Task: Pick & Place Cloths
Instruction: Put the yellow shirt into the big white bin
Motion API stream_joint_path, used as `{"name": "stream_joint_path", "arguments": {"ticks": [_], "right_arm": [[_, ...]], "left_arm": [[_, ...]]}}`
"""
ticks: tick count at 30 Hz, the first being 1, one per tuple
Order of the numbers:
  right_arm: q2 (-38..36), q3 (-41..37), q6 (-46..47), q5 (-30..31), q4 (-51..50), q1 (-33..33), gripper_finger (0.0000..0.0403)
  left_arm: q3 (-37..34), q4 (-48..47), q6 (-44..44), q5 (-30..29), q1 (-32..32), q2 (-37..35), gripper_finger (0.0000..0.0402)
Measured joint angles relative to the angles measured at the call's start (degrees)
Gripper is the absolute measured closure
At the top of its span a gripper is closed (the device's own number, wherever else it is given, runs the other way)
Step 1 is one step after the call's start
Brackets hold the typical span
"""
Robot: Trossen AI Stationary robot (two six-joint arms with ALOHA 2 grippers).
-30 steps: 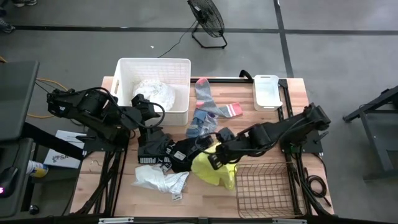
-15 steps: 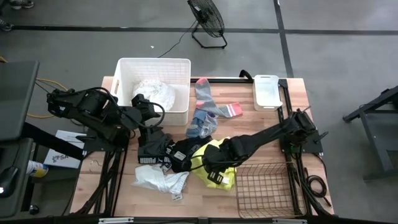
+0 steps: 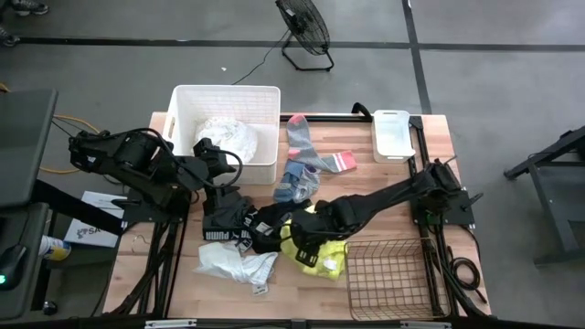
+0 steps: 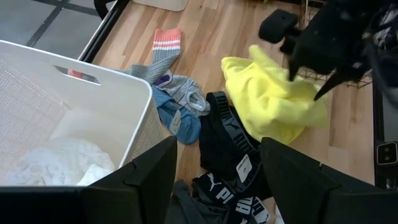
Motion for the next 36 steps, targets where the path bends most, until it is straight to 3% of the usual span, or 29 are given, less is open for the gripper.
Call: {"name": "stream_joint_path", "arguments": {"ticks": [5, 9, 14, 19, 23, 27, 31, 36], "right_arm": [[3.9, 0.0, -4.0, 0.8, 0.2, -1.5, 0.0083], [8.0, 0.0, -4.3, -1.9, 0.3, -2.2, 0.0037], [12.8, 0.0, -3.5, -7.1, -0.7, -2.4, 0.0023], [16.1, 0.3, -1.3, -7.5, -1.1, -2.4, 0.0041], [17.0, 0.3, 0.4, -6.7, -1.3, -2.4, 0.0069], [17.1, 0.2, 1.7, -6.3, -1.6, -2.5, 0.0128], [17.2, 0.1, 2.0, -6.7, -1.9, -2.6, 0.022], [17.3, 0.1, 3.3, -9.2, -2.5, -3.0, 0.0363]], "left_arm": [[0.0, 0.0, 0.0, 0.0, 0.0, 0.0, 0.0177], [0.0, 0.0, 0.0, 0.0, 0.0, 0.0, 0.0177], [0.0, 0.0, 0.0, 0.0, 0.0, 0.0, 0.0177], [0.0, 0.0, 0.0, 0.0, 0.0, 0.0, 0.0177], [0.0, 0.0, 0.0, 0.0, 0.0, 0.0, 0.0177], [0.0, 0.0, 0.0, 0.0, 0.0, 0.0, 0.0177], [0.0, 0.0, 0.0, 0.0, 0.0, 0.0, 0.0177], [0.0, 0.0, 0.0, 0.0, 0.0, 0.0, 0.0177]]}}
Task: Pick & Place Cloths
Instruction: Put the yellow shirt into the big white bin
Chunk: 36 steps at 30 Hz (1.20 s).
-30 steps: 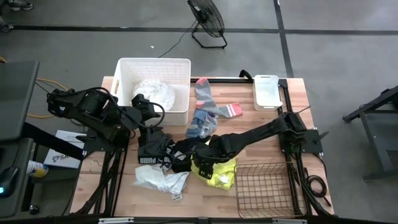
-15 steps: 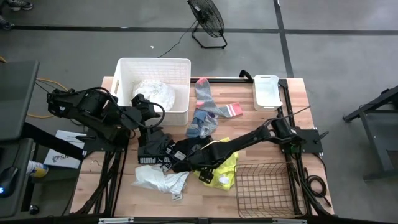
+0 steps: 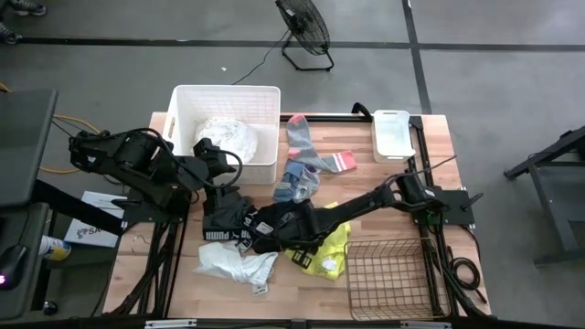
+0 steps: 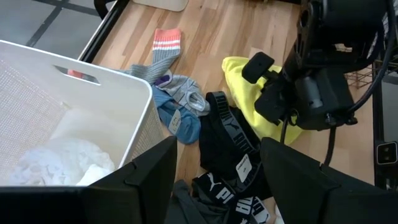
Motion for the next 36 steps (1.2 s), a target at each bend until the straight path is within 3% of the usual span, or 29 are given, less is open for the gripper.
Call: {"name": "stream_joint_path", "arguments": {"ticks": [9, 22, 36], "right_arm": [[-4.5, -0.3, 4.4, 0.2, -0.3, 0.3, 0.0368], [-25.3, -0.1, 11.0, 21.1, -1.3, 4.3, 0.0368], [-38.6, -0.1, 3.4, 42.7, -1.3, 8.5, 0.0368]], "left_arm": [[0.0, 0.0, 0.0, 0.0, 0.0, 0.0, 0.0177], [0.0, 0.5, 0.0, 0.0, 0.0, 0.0, 0.0177], [0.0, 1.3, 0.1, -0.2, 0.0, 0.0, 0.0177]]}}
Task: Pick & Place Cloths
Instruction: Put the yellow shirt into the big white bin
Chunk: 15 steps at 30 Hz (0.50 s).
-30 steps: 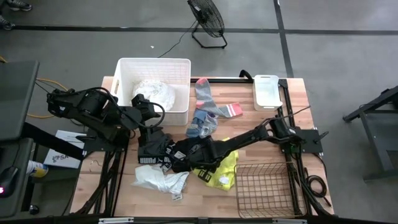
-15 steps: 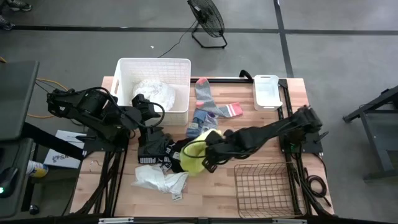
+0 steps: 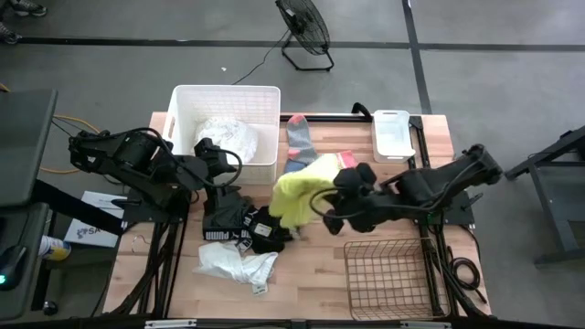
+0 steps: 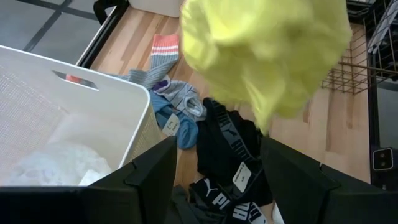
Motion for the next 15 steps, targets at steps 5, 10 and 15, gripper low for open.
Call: {"name": "stream_joint_path", "arguments": {"ticks": [5, 10, 15], "right_arm": [[-2.5, 0.0, -9.7, 5.0, 0.0, 0.9, 0.0368], [-3.9, 0.1, -20.5, 9.0, 0.0, 0.8, 0.0368], [-4.7, 0.1, -29.4, 13.9, 0.0, 0.4, 0.0368]], "left_arm": [[0.0, 1.2, 0.2, -1.0, 0.0, 0.0, 0.0177], [0.0, 3.2, 0.2, -2.7, 0.0, 0.0, 0.0177], [0.0, 5.8, 0.2, -5.5, 0.0, 0.0, 0.0177]]}}
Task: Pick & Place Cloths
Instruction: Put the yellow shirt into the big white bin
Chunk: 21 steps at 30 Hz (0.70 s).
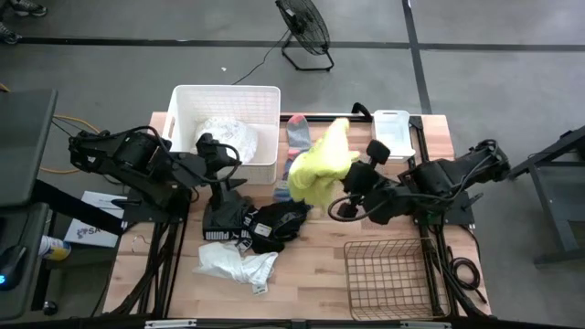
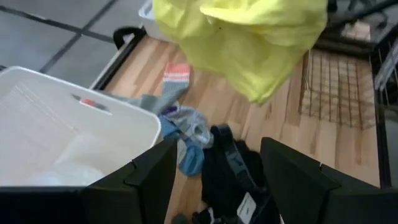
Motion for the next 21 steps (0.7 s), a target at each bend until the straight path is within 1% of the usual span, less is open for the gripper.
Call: {"name": "stream_joint_path", "arguments": {"ticks": [5, 8, 12, 16, 21], "right_arm": [[0.0, 0.0, -11.2, 8.0, 0.0, 0.0, 0.0368], [0.0, 0.0, -16.3, 14.5, 0.0, 0.0, 0.0368], [0.0, 0.0, -22.8, 21.7, 0.2, -0.1, 0.0368], [0.0, 0.0, -27.7, 26.3, 0.4, -0.5, 0.0368], [0.0, 0.0, -30.9, 28.7, 0.4, -2.2, 0.0368]], "left_arm": [[0.0, 4.3, 0.3, -2.7, 0.0, 0.2, 0.0177], [0.1, 5.5, 0.3, -5.0, 0.0, 0.8, 0.0177], [0.1, 7.2, 0.4, -6.2, 0.1, 2.0, 0.0177], [0.1, 9.4, 0.5, -6.6, 0.1, 3.4, 0.0177], [0.0, 15.4, 4.4, -7.8, 0.1, 4.9, 0.0177]]}}
